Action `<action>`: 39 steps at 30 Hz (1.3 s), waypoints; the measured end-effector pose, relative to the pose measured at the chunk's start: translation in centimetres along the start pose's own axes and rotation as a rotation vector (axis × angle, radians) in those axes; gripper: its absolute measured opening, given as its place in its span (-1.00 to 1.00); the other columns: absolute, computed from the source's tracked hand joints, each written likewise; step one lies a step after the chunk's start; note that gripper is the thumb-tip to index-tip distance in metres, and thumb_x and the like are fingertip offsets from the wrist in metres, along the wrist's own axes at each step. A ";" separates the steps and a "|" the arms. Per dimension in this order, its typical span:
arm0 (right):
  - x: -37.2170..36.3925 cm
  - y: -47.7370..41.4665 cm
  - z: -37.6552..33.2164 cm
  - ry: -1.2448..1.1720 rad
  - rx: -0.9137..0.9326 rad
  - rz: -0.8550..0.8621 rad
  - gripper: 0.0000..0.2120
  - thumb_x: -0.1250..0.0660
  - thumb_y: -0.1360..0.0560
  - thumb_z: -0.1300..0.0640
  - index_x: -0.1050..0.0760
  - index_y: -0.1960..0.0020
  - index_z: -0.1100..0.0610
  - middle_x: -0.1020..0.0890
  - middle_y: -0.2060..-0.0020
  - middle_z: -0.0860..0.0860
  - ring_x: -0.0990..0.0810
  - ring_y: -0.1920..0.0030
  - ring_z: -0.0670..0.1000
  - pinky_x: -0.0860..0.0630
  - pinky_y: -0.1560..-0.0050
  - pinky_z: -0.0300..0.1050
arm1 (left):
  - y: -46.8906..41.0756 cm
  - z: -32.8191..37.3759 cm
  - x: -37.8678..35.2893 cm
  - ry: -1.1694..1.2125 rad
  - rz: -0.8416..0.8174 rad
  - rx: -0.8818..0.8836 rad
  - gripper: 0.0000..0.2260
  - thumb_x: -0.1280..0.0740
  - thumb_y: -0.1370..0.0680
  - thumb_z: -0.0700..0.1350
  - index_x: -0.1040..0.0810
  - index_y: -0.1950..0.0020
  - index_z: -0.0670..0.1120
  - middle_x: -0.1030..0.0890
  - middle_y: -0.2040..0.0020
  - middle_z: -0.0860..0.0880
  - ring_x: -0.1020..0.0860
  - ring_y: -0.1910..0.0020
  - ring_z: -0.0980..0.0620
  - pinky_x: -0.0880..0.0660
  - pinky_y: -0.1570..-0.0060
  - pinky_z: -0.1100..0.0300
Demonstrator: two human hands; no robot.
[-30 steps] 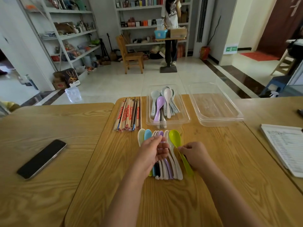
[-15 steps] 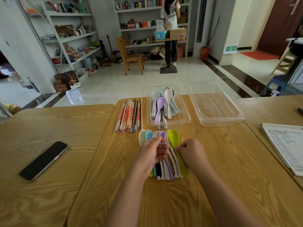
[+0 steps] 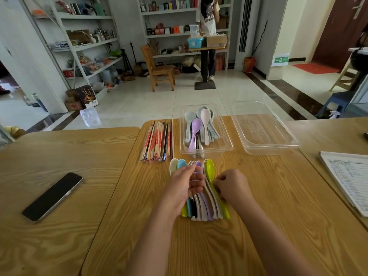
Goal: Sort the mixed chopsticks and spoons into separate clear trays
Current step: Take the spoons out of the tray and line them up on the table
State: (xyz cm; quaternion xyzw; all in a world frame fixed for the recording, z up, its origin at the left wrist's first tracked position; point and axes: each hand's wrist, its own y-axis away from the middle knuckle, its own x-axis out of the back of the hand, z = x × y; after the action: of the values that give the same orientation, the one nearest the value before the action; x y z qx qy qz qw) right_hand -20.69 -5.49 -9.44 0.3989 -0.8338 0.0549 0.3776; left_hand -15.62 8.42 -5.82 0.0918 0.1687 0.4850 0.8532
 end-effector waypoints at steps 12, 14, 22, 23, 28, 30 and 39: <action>3.8 -2.2 -3.3 -0.060 0.112 0.068 -0.76 -0.37 -0.55 0.07 -0.61 0.18 0.22 -0.67 0.27 0.16 -0.56 0.36 0.03 -0.62 0.23 -0.01 | -3.2 3.6 1.5 0.016 0.002 -0.113 -0.77 -0.19 -0.67 -0.10 -0.57 -0.12 -0.21 -0.65 0.16 -0.10 -0.59 0.22 0.02 -0.56 0.22 0.20; 4.5 -3.9 -5.5 -0.069 0.148 0.075 -0.78 -0.37 -0.56 0.07 -0.59 0.22 0.14 -0.66 0.34 0.09 -0.57 0.38 -0.01 -0.60 0.27 -0.08 | -4.7 5.1 1.7 0.002 0.010 -0.129 -0.77 -0.19 -0.67 -0.10 -0.57 -0.12 -0.20 -0.65 0.18 -0.08 -0.59 0.24 0.04 -0.56 0.23 0.21; 1.0 -13.4 -11.3 0.112 0.217 -0.027 -0.90 -0.32 -0.50 0.18 -0.49 0.17 0.19 -0.65 0.36 0.13 -0.58 0.44 0.03 -0.58 0.34 -0.07 | -9.7 7.7 2.0 -0.018 0.054 -0.139 -0.78 -0.19 -0.67 -0.09 -0.59 -0.07 -0.16 -0.64 0.21 -0.06 -0.59 0.23 0.03 -0.55 0.18 0.17; 0.2 -14.1 -11.7 0.153 0.217 -0.059 -0.94 -0.32 -0.48 0.21 -0.45 0.14 0.18 -0.63 0.36 0.13 -0.58 0.41 0.05 -0.58 0.33 -0.04 | -10.1 7.7 2.1 -0.024 0.051 -0.135 -0.77 -0.19 -0.67 -0.09 -0.59 -0.08 -0.16 -0.64 0.21 -0.06 -0.59 0.22 0.03 -0.55 0.17 0.17; -2.1 -16.0 -13.5 0.388 0.079 -0.142 -0.62 -0.46 -0.38 0.23 -0.30 -0.04 0.16 -0.56 0.30 0.13 -0.54 0.38 0.07 -0.36 0.52 -0.16 | -11.5 7.6 2.6 -0.020 0.039 -0.115 -0.77 -0.18 -0.68 -0.08 -0.59 -0.07 -0.15 -0.64 0.17 -0.08 -0.59 0.22 0.02 -0.55 0.20 0.19; -2.4 -16.6 -14.1 0.405 0.027 -0.154 -0.57 -0.46 -0.38 0.23 -0.27 -0.10 0.15 -0.59 0.33 0.13 -0.55 0.45 0.05 -0.42 0.53 -0.17 | -11.7 7.5 2.7 -0.012 0.036 -0.112 -0.77 -0.18 -0.68 -0.08 -0.60 -0.07 -0.15 -0.64 0.17 -0.09 -0.59 0.20 0.01 -0.55 0.19 0.18; -1.9 -17.4 -13.9 0.261 -0.189 -0.459 -0.82 -0.25 -0.58 0.08 -0.45 0.07 0.20 -0.51 0.51 0.07 -0.43 0.57 -0.05 -0.40 0.49 -0.26 | -11.3 7.0 2.7 0.023 -0.003 -0.082 -0.78 -0.19 -0.67 -0.09 -0.60 -0.07 -0.15 -0.66 0.19 -0.08 -0.60 0.20 0.01 -0.55 0.19 0.16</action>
State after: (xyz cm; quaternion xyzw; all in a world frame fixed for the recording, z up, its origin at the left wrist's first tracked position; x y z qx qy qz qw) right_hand 0.49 -10.57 -4.50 0.5300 -0.6675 -0.0591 0.5197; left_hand -2.73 5.00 -3.50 0.0510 0.1588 0.4913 0.8549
